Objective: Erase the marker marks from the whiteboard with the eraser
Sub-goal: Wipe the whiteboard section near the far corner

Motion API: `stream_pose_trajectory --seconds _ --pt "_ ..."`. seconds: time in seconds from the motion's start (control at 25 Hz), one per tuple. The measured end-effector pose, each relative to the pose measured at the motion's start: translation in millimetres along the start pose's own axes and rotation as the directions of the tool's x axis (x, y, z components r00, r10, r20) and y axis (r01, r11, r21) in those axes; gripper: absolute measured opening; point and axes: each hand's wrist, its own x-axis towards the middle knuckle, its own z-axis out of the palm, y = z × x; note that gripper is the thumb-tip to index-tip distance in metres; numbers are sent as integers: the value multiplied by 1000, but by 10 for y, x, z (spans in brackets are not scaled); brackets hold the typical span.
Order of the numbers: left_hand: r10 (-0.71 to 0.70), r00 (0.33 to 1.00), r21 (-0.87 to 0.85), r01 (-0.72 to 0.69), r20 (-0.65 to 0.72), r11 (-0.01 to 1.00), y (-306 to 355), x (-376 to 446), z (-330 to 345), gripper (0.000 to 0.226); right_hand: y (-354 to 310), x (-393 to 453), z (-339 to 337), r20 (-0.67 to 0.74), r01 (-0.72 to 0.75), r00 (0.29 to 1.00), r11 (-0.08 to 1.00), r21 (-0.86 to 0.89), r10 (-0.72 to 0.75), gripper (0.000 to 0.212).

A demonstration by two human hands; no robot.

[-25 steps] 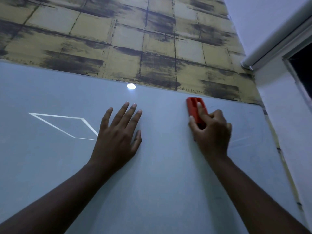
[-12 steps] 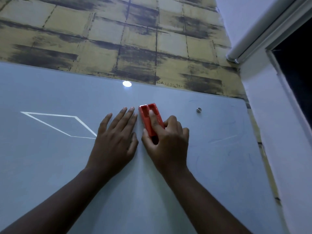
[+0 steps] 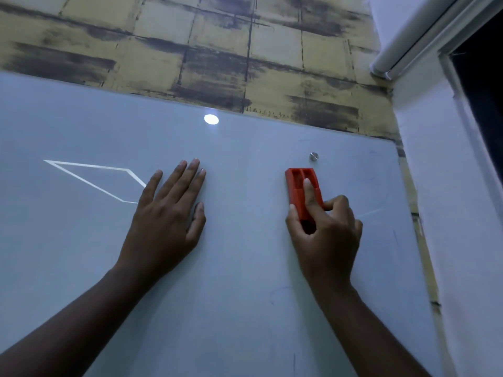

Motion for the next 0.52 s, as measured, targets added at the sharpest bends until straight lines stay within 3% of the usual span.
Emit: stream_pose_trajectory --seconds 0.16,0.36,0.52 --pt "-46 999 -42 47 26 998 61 -116 -45 62 -360 -396 -50 49 -11 999 1000 25 9 57" --pt "-37 998 -70 41 58 997 160 -423 -136 64 -703 -1154 -282 231 266 932 960 88 -279 65" --pt "-13 998 -94 18 54 995 162 -656 -229 60 -590 -1069 -469 264 402 885 916 -19 -383 57"
